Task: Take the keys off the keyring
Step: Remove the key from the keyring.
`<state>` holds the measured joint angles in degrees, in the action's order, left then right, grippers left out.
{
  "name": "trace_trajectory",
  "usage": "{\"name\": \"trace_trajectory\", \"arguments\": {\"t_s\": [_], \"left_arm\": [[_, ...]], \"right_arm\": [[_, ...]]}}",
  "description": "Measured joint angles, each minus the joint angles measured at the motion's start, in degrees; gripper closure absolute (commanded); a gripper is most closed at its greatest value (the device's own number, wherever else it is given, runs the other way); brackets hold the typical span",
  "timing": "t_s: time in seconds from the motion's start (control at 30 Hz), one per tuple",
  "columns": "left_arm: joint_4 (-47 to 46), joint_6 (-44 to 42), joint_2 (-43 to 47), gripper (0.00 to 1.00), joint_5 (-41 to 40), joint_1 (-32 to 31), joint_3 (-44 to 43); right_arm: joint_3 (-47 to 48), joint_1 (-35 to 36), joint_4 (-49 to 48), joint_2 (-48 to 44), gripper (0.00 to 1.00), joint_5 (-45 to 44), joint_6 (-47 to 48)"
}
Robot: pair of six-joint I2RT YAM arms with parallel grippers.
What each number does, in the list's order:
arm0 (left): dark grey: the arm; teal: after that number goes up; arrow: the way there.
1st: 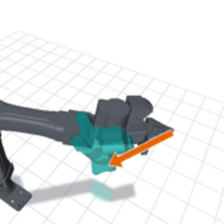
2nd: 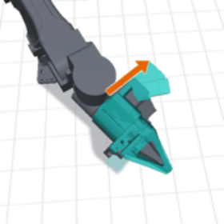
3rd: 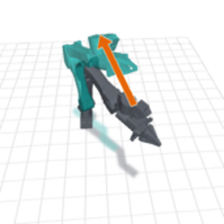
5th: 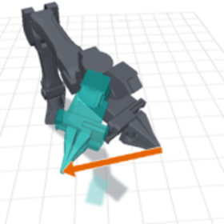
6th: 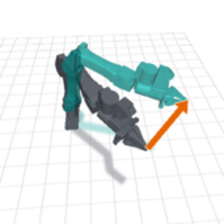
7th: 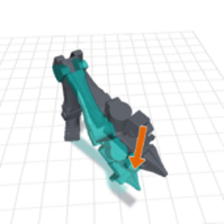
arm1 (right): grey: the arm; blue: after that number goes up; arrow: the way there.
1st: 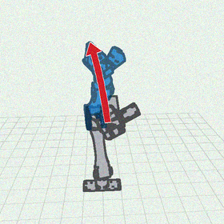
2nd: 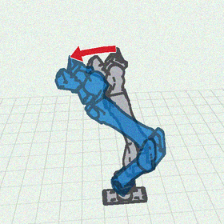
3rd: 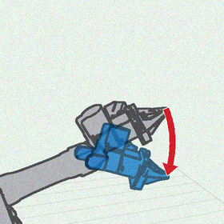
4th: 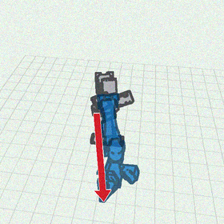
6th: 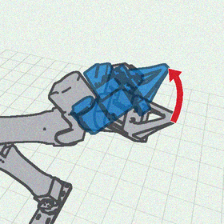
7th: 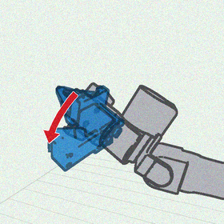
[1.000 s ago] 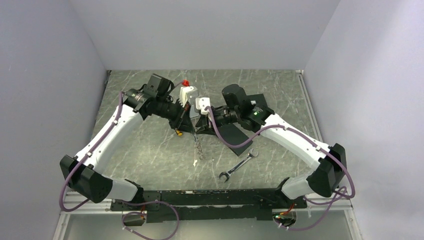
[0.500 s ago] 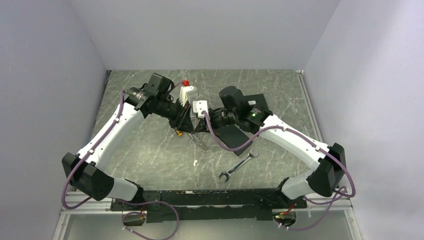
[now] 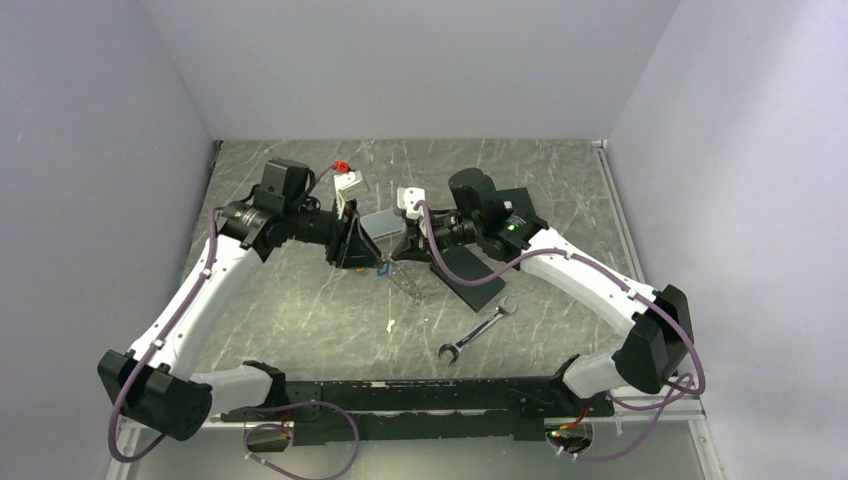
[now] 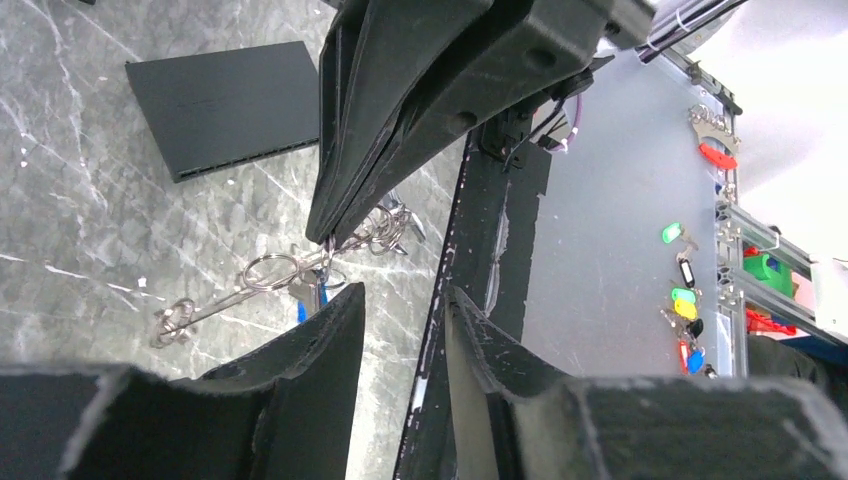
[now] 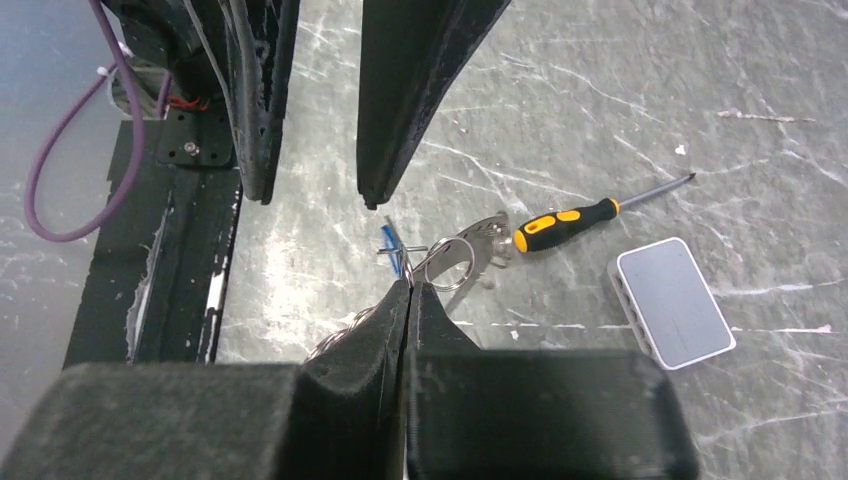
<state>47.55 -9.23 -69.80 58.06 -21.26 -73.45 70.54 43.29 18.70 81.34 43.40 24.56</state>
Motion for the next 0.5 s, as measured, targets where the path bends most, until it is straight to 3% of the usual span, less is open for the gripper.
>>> {"name": "trace_trajectory", "arguments": {"t_s": [0.3, 0.5], "left_arm": [[-8.2, 1.5, 2.2, 0.7, -0.9, 0.0, 7.6], [-12.9, 2.4, 3.7, 0.87, -2.5, -1.0, 9.5]], "right_arm": [[0.0, -0.9, -2.3, -0.2, 1.0, 2.9, -3.1], [-0.1, -1.9, -3.5, -0.4, 1.0, 4.7, -5.9]]}}
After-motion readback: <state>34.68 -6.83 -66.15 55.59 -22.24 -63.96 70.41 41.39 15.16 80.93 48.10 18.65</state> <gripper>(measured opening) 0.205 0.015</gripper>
